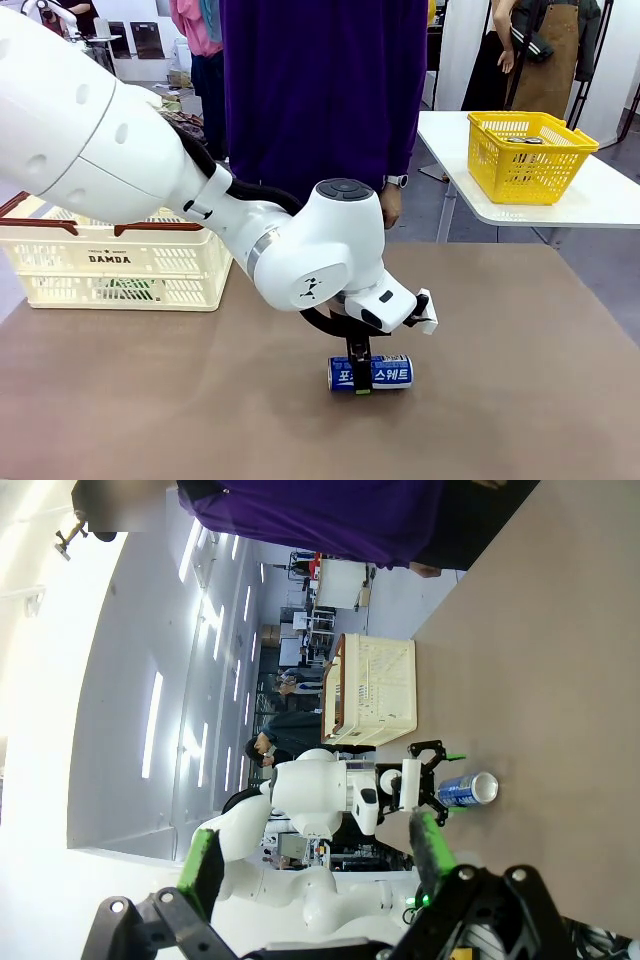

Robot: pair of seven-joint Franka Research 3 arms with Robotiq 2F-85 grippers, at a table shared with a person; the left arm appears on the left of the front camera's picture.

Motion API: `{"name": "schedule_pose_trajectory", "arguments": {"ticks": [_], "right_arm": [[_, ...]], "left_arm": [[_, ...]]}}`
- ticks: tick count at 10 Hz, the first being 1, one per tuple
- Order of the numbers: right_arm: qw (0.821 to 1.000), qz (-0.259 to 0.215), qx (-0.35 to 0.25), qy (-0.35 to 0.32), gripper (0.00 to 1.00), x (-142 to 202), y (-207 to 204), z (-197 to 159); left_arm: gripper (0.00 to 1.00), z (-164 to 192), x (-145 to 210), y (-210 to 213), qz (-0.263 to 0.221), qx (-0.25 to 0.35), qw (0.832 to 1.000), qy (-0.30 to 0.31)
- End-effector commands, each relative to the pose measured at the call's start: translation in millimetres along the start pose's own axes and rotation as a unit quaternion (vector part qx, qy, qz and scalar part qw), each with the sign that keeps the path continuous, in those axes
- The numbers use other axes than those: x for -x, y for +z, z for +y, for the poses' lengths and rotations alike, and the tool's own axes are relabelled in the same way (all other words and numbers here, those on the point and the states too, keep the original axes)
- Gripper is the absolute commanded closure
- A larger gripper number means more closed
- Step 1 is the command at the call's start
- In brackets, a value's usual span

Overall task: Place the drinks into the Shopping basket.
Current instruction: Pick up one drink and place it into the Shopping basket.

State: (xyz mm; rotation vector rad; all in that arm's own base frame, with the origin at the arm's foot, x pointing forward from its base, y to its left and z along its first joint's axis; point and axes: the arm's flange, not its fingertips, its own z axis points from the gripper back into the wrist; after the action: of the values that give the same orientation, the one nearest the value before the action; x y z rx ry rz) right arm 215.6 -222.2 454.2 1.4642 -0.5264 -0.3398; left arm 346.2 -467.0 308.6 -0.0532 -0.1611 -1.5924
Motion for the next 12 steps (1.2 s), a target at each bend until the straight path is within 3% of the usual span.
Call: {"name": "schedule_pose_trajectory", "arguments": {"ticks": [1, 2, 3, 4, 5, 10, 11, 12], "right_arm": [[1.000, -0.005, -0.011, -0.001, 0.00, -2, 1, 5], [1.000, -0.005, -0.011, -0.001, 0.00, -2, 1, 5], [1.000, -0.005, -0.011, -0.001, 0.00, -2, 1, 5], [1.000, -0.005, -0.011, -0.001, 0.00, -2, 1, 5], [1.000, -0.005, -0.011, -0.001, 0.00, -2, 1, 5], [1.000, -0.005, -0.011, -0.001, 0.00, -2, 1, 5], [1.000, -0.005, -0.011, -0.001, 0.00, -2, 1, 5], [1.000, -0.005, -0.011, -0.001, 0.00, -2, 1, 5]], "left_arm": [[0.00, 2, 0, 5, -0.017, 0.006, 1.000, -0.017], [0.00, 1, 0, 2, -0.015, 0.008, 1.000, -0.019], [0.23, 4, -2, 0, 0.001, 0.009, 1.000, -0.021], [0.82, 4, -3, -1, -0.003, 0.013, 1.000, -0.024], [1.00, 3, -3, -2, -0.004, 0.014, 1.000, -0.026], [1.00, 1, -3, 3, 0.001, 0.020, 1.000, -0.019], [1.00, -5, 0, 14, 0.004, 0.014, 1.000, -0.012], [1.00, -15, 7, 51, 0.003, 0.002, 1.000, -0.005]]}}
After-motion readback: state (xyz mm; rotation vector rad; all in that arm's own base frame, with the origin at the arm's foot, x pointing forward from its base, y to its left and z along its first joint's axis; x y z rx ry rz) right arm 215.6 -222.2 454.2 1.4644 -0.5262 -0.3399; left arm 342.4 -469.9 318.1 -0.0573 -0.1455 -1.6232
